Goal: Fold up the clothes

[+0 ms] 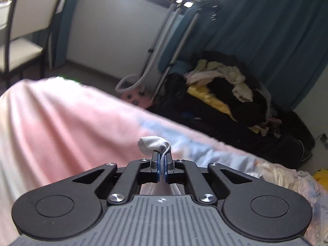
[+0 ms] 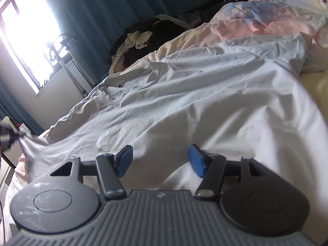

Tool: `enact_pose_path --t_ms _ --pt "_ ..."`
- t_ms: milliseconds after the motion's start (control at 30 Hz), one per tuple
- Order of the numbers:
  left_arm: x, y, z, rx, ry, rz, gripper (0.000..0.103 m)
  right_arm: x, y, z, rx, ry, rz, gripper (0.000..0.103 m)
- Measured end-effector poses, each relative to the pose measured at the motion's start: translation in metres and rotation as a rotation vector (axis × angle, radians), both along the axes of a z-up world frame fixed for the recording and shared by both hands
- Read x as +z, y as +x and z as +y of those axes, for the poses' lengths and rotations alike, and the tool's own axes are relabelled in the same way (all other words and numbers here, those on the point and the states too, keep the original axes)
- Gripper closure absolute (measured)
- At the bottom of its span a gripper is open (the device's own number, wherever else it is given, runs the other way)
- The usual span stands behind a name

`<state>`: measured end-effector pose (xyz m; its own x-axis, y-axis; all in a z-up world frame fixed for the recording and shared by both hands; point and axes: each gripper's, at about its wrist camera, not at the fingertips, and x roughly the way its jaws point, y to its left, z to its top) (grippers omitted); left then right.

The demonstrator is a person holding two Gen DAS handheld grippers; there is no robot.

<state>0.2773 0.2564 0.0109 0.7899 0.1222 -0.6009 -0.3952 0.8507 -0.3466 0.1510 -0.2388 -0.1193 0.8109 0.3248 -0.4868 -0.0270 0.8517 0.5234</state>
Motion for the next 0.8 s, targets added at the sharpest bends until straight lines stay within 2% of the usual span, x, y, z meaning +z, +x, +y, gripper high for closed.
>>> enact_pose_path --t_ms 67,100,167,200,233,267,367,567,667,700,733,767,800 --pt "-0.008 0.014 -0.012 -0.042 0.027 0.035 0.095 0.000 0.002 0.002 0.005 -0.007 -0.001 0.040" --pt "-0.014 0.019 -0.017 -0.071 0.043 0.055 0.090 -0.001 0.002 0.003 0.007 -0.010 0.000 0.040" --pt "-0.024 0.022 -0.024 -0.086 0.065 0.101 0.068 -0.001 0.003 0.004 0.012 -0.015 0.000 0.040" --pt "-0.027 0.018 -0.023 -0.086 0.059 0.105 0.041 0.000 0.003 0.004 0.013 -0.016 0.001 0.040" --pt "-0.029 0.014 -0.023 -0.087 0.050 0.105 0.028 0.000 0.003 0.004 0.013 -0.015 0.001 0.040" --pt "-0.028 0.005 -0.022 -0.085 0.057 0.083 0.028 0.000 0.003 0.004 0.014 -0.013 0.001 0.040" --pt "-0.026 -0.024 -0.016 -0.071 0.037 0.077 0.028 0.002 0.002 0.003 0.017 -0.007 0.002 0.040" --pt "-0.057 -0.071 -0.003 0.019 -0.220 0.190 0.031 0.005 -0.001 0.002 0.022 0.005 0.003 0.040" --pt "-0.080 -0.078 -0.006 0.058 -0.363 0.202 0.035 0.007 -0.004 0.001 0.023 0.008 0.001 0.040" --pt "-0.084 -0.078 -0.009 0.067 -0.360 0.209 0.042 0.008 -0.005 0.000 0.024 0.008 0.001 0.040" --pt "-0.087 -0.078 -0.013 0.073 -0.346 0.218 0.061 0.008 -0.006 -0.001 0.024 0.008 0.002 0.040" --pt "-0.090 -0.077 -0.017 0.079 -0.332 0.228 0.073 0.009 -0.007 -0.001 0.025 0.009 0.003 0.040" --pt "-0.090 -0.078 -0.020 0.080 -0.306 0.241 0.095 0.009 -0.007 -0.002 0.026 0.012 0.005 0.041"
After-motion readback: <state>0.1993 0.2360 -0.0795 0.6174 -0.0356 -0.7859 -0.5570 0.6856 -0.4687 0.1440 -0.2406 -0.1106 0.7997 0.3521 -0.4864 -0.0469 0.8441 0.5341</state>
